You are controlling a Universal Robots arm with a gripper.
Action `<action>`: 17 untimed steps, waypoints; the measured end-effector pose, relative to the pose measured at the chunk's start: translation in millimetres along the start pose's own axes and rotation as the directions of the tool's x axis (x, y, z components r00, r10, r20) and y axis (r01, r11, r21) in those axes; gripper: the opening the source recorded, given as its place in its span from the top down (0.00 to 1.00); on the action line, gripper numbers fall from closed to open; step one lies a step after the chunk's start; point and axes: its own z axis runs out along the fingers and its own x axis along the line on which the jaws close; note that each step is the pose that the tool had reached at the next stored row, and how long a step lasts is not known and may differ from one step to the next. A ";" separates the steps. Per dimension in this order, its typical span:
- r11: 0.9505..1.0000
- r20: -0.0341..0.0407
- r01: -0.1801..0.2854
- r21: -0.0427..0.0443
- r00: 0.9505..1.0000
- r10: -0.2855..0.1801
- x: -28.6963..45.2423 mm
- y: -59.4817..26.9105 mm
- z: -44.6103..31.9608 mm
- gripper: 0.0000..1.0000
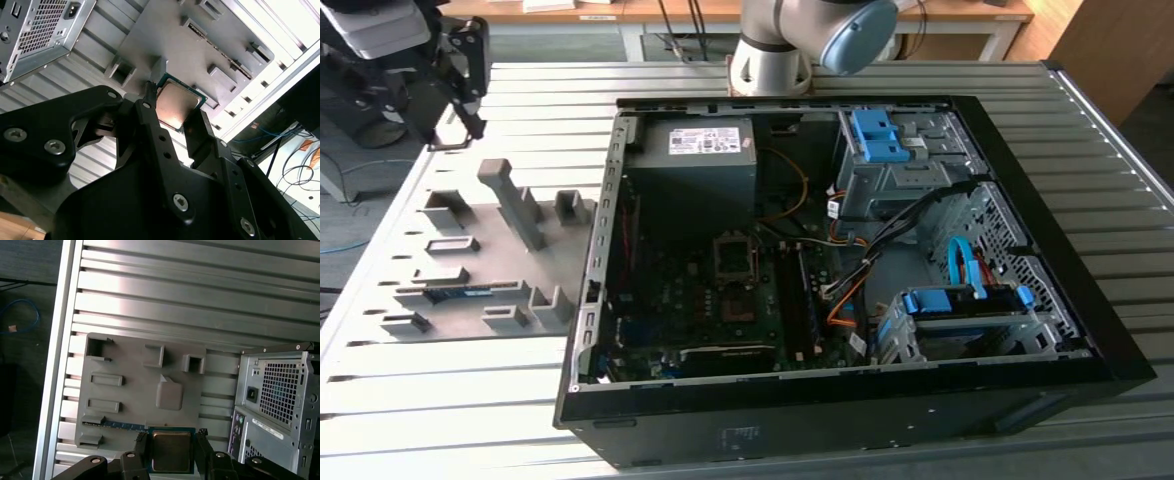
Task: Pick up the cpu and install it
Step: 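Pick up the cpu and move it towards the insertion slot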
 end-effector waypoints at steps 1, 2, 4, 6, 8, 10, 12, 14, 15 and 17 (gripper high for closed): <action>1.000 0.000 0.000 0.000 1.000 0.000 -2.2 -0.2 0.1 0.53; 1.000 0.000 0.000 0.000 1.000 0.000 -4.4 -0.5 0.2 0.53; 1.000 0.000 0.000 0.000 1.000 0.000 -9.2 -1.1 0.2 0.53; 1.000 0.000 0.000 0.000 1.000 0.000 -14.3 -1.7 0.3 0.53; 1.000 0.000 0.000 0.000 1.000 0.000 -19.7 -2.3 0.5 0.53; 1.000 0.000 0.000 0.000 1.000 0.000 -24.7 -2.9 0.6 0.53; 1.000 0.000 0.000 0.000 1.000 0.000 -29.4 -3.4 0.7 0.53; 1.000 0.000 0.000 0.000 1.000 0.000 -33.7 -3.9 0.8 0.53; 1.000 0.000 0.000 0.000 1.000 0.000 -35.3 -4.1 0.9 0.53; 1.000 0.000 0.000 0.000 1.000 0.000 -38.2 -4.4 0.9 0.53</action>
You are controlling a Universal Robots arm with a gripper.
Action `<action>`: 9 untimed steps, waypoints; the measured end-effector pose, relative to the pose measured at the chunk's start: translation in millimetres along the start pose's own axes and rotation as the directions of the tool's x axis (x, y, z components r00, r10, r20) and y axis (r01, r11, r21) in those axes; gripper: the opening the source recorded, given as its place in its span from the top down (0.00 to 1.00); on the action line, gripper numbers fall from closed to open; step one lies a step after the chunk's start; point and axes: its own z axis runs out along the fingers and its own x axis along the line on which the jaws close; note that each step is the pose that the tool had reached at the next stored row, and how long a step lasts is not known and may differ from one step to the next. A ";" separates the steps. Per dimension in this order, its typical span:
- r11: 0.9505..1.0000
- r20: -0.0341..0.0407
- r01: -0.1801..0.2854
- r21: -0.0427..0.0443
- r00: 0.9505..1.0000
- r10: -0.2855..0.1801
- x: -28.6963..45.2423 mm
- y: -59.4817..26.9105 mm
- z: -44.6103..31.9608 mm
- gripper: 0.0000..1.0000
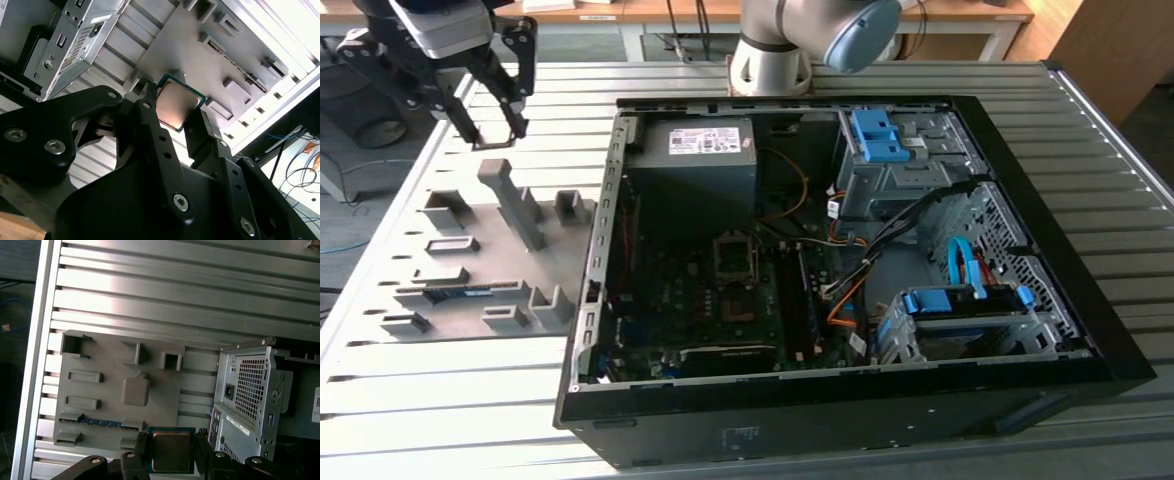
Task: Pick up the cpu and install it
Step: 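Pick up the cpu and move it towards the insertion slot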
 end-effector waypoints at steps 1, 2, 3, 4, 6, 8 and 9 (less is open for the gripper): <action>1.000 0.000 0.000 0.000 1.000 0.000 -1.3 -0.1 0.1 0.53; 1.000 0.000 0.000 0.000 1.000 0.000 -2.9 -0.3 0.1 0.53; 1.000 0.000 0.000 0.000 1.000 0.000 -4.3 -0.5 0.1 0.53; 1.000 0.000 0.000 0.000 1.000 0.000 -5.8 -0.7 0.2 0.53; 1.000 0.000 0.000 0.000 1.000 0.000 -8.8 -1.0 0.2 0.53; 1.000 0.000 0.000 0.000 1.000 0.000 -11.8 -1.4 0.3 0.53; 1.000 0.000 0.000 0.000 1.000 0.000 -13.4 -1.5 0.3 0.53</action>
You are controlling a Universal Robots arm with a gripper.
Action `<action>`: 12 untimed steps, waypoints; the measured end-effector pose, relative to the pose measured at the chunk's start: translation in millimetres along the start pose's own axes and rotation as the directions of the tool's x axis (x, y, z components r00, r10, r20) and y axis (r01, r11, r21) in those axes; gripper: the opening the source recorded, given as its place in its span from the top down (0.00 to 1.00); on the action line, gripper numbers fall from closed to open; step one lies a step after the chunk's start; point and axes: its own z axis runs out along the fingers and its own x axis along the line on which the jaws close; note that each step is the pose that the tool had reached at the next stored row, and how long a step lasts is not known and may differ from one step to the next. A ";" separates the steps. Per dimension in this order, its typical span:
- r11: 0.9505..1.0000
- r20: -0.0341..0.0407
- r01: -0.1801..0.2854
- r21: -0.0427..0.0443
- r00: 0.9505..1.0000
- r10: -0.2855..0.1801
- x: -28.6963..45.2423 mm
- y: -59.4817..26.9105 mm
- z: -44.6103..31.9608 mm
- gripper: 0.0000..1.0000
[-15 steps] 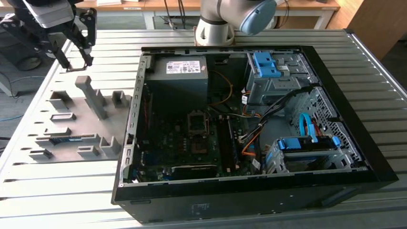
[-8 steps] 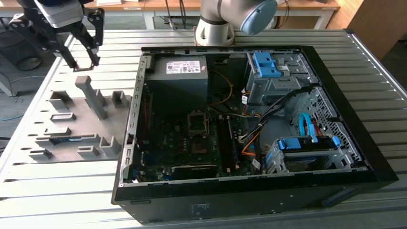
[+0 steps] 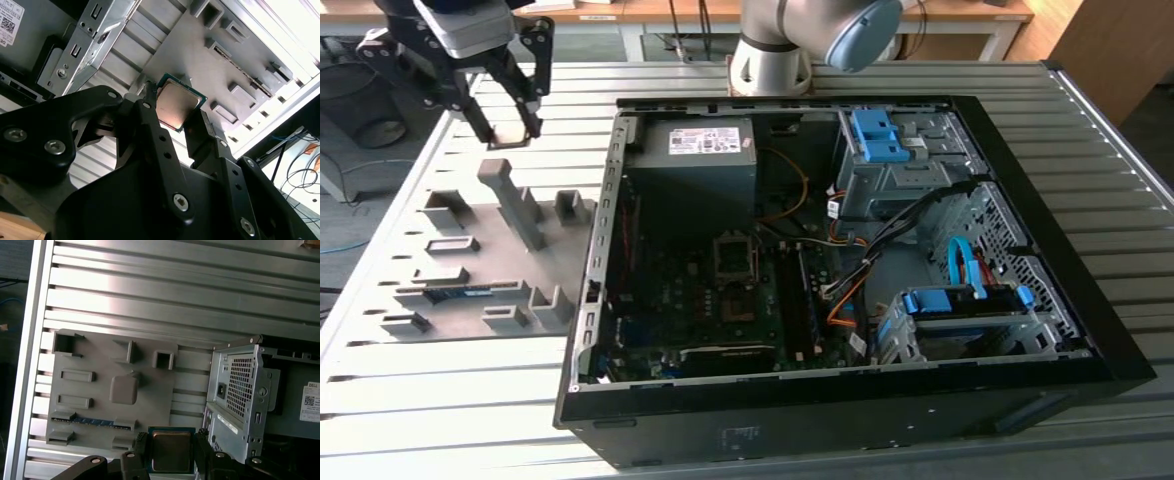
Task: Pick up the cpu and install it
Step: 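Pick up the cpu and move it towards the insertion slot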
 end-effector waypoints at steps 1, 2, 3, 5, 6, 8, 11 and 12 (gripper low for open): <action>1.000 0.000 0.000 0.000 1.000 0.000 -1.4 -0.1 0.0 0.53; 1.000 0.000 0.000 0.000 1.000 0.000 -2.8 -0.3 0.0 0.53; 1.000 0.000 0.000 0.000 1.000 0.000 -4.2 -0.5 0.1 0.53; 1.000 0.000 0.000 0.000 1.000 0.000 -7.0 -0.8 0.1 0.53; 1.000 0.000 0.000 0.000 1.000 0.000 -8.4 -1.0 0.2 0.53; 1.000 0.000 0.000 0.000 1.000 0.000 -11.1 -1.3 0.3 0.53; 1.000 0.000 0.000 0.000 1.000 0.000 -15.4 -1.8 0.4 0.53; 1.000 0.000 0.000 0.000 1.000 0.000 -17.0 -2.0 0.4 0.53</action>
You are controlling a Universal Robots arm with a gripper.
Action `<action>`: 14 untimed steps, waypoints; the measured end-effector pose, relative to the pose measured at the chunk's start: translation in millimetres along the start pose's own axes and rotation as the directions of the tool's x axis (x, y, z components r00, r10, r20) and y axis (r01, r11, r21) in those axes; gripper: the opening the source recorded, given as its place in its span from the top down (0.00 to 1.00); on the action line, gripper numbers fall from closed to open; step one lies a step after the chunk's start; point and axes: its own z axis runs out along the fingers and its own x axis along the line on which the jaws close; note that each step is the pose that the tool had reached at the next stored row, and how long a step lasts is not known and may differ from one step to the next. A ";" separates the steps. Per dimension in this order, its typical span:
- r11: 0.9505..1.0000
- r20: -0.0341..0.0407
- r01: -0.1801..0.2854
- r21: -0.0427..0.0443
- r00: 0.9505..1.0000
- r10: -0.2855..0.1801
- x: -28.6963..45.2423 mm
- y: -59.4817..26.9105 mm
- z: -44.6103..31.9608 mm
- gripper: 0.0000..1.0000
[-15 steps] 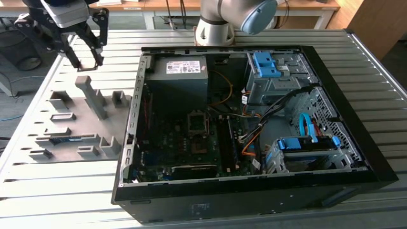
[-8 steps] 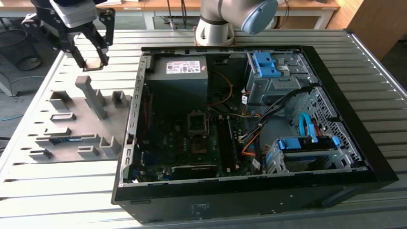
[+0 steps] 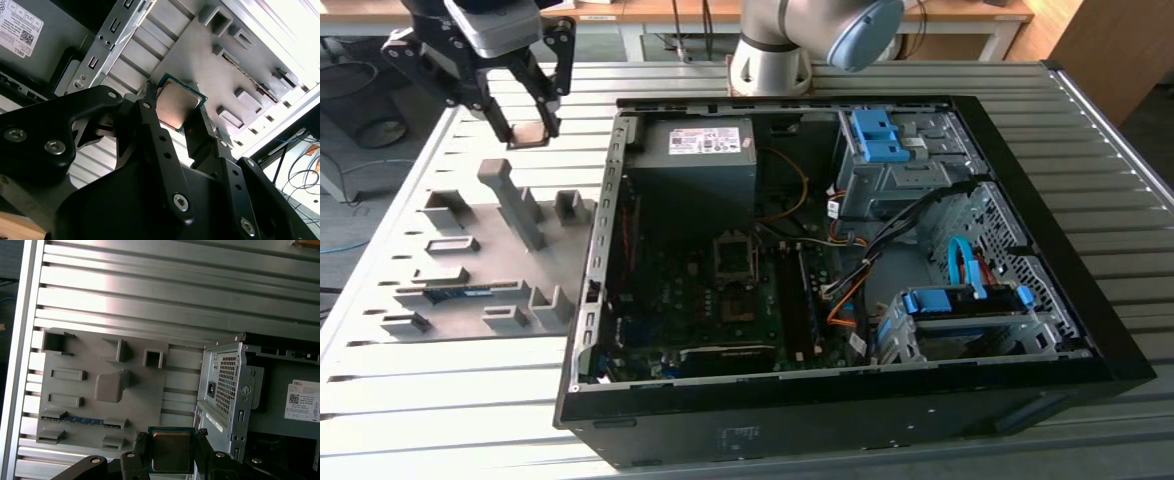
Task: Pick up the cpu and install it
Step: 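Pick up the cpu and move it towards the insertion slot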
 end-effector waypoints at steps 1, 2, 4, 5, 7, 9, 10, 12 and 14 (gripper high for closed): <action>1.000 0.000 0.000 0.000 1.000 0.000 -1.5 -0.2 0.0 0.53; 1.000 0.000 0.000 0.000 1.000 0.000 -3.1 -0.4 0.1 0.53; 1.000 0.000 0.000 0.000 1.000 0.000 -6.5 -0.7 0.2 0.53; 1.000 0.000 0.000 0.000 1.000 0.000 -8.2 -0.9 0.1 0.53; 1.000 0.000 0.000 0.000 1.000 0.000 -11.8 -1.3 0.3 0.53; 1.000 0.000 0.000 0.000 1.000 0.000 -15.6 -1.8 0.4 0.53; 1.000 0.000 0.000 0.000 1.000 0.000 -17.4 -2.0 0.5 0.53; 1.000 0.000 0.000 0.000 1.000 0.000 -20.7 -2.4 0.5 0.53; 1.000 0.000 0.000 0.000 1.000 0.000 -23.9 -2.8 0.6 0.53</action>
